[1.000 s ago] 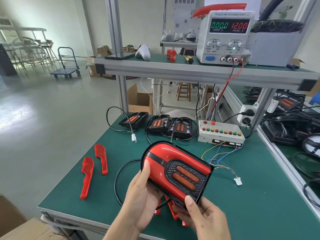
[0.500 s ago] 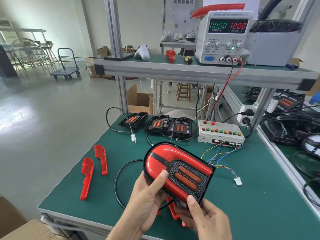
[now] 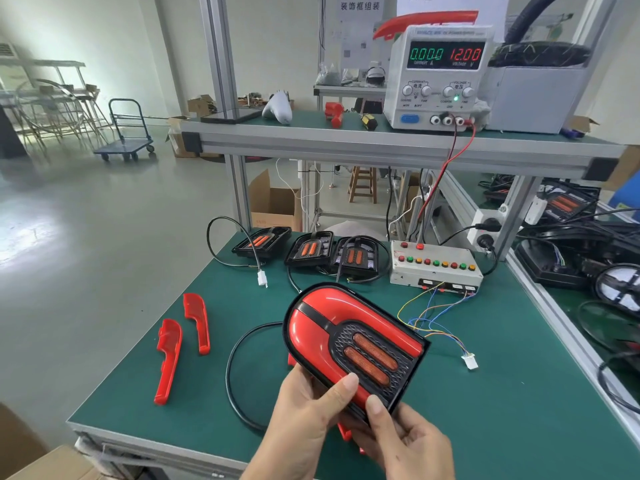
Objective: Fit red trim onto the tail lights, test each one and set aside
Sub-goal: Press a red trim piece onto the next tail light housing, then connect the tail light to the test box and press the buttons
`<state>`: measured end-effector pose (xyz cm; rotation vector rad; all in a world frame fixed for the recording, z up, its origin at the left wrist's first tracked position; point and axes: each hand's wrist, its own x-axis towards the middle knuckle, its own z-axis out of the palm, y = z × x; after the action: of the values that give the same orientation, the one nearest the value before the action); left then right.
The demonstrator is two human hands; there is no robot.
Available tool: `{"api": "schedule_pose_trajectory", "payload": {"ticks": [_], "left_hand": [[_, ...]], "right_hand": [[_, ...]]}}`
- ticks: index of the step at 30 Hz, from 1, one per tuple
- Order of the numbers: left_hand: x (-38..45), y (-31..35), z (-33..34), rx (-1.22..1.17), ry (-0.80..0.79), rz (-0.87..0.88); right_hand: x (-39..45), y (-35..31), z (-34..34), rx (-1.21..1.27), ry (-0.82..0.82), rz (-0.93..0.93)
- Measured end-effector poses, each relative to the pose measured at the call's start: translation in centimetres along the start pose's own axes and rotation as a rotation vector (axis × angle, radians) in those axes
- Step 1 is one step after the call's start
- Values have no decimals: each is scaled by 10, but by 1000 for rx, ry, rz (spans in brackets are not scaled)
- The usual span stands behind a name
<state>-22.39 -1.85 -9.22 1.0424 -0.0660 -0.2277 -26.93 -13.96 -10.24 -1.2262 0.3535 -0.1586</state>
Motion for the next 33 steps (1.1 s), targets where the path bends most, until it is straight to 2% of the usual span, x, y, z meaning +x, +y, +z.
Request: {"api": "schedule_pose_trajectory", "payload": {"ticks": [4, 8, 13, 15, 17, 21, 23, 25, 26, 29, 31, 33], "left_hand": [[2, 2, -4, 7, -22, 1], [3, 2, -9, -10, 6, -25], [2, 7, -18, 54, 40, -58], [4, 10, -24, 40, 33, -93], [4, 11, -29, 15, 17, -125], [2, 10, -23, 199, -171, -139], [-1, 8, -8, 381, -321, -115], [-1, -3, 13, 603, -440, -85], [0, -11, 21, 705, -415, -68], [14, -23, 29, 1012, -82, 48], [33, -20, 17, 1016, 134, 173], [61, -9, -3, 1144, 282, 264]], "right_hand": [[2, 0, 1, 5, -6, 47], [1, 0, -3, -114, -34, 65], [-10, 2, -12, -225, -187, 22], [-10, -2, -22, -252, -158, -14], [-4, -11, -39, -291, -29, -52], [10, -41, -64, -358, -15, -130], [14, -44, -70, -431, -56, -123], [16, -40, -79, -425, -13, -124], [16, -36, -87, -418, 45, -133], [16, -25, -117, -496, 206, -137], [19, -30, -133, -535, 265, -96], [26, -38, -145, -658, 287, -41]]}}
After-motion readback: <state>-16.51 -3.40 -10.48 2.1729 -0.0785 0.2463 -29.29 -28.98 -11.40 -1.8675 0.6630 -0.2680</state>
